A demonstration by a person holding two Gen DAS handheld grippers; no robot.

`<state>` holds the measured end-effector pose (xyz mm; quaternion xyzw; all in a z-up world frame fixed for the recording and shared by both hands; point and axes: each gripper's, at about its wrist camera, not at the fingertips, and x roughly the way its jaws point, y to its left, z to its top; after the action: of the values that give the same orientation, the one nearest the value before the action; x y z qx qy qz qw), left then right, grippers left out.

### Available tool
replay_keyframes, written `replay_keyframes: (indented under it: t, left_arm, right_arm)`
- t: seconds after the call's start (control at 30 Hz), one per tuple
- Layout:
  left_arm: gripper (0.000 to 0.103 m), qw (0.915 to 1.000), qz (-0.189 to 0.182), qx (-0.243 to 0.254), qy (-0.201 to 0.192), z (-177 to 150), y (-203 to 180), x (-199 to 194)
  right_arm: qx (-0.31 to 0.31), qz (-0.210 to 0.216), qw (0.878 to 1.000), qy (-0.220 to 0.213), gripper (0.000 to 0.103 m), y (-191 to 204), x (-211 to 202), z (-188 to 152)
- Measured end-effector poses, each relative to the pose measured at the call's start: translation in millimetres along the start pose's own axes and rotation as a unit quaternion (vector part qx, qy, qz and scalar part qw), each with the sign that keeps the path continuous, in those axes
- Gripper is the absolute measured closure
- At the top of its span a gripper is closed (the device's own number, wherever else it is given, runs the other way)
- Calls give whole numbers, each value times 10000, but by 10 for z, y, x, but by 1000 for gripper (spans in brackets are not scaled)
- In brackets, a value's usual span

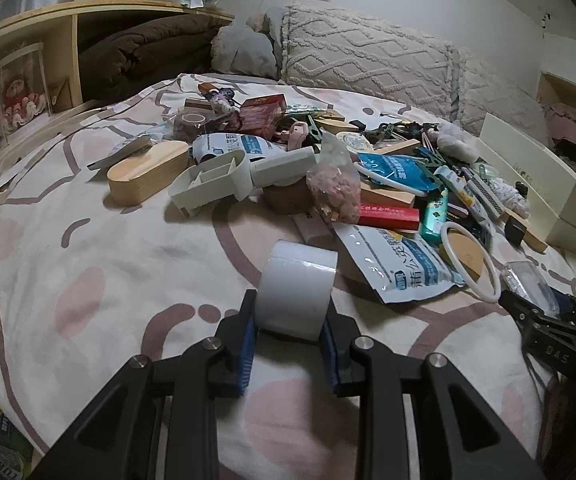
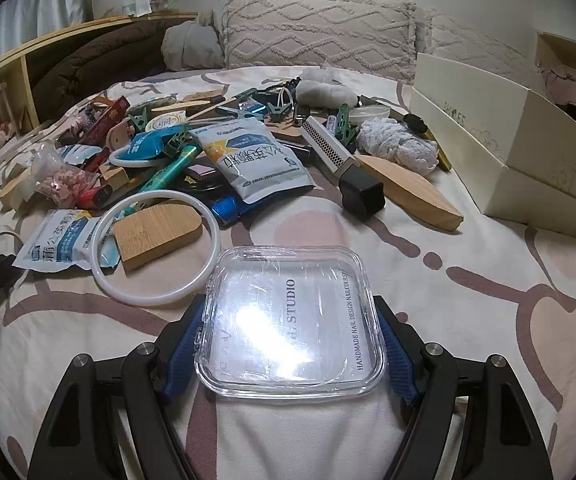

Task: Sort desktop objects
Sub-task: 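Lift the clear case with the right gripper while left holds the tape roll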

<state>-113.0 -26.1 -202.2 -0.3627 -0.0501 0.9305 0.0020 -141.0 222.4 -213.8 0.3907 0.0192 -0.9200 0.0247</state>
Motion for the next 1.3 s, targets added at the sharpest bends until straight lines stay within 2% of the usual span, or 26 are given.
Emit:
replay_keyframes:
  t: [0.43,0.7,0.87,1.3]
  left_arm:
    - [75,10000,7,-51,-17,-41,112,-139]
    - [76,9998,5,-199,-89,-26,218,-252]
    - [76,9995,-14,-289,-116,5,238,-285]
    - [78,9997,-73,-146,-192,88,78,-382]
  right_arm:
    - [-113,-112,9997,201,25,60,-46,11]
    - [91,194,9984,522,25,-19,-180,37]
    - [167,305,9980,520,25,-28,-299,21]
    - [495,568,9958,517,25,-104,-500,81]
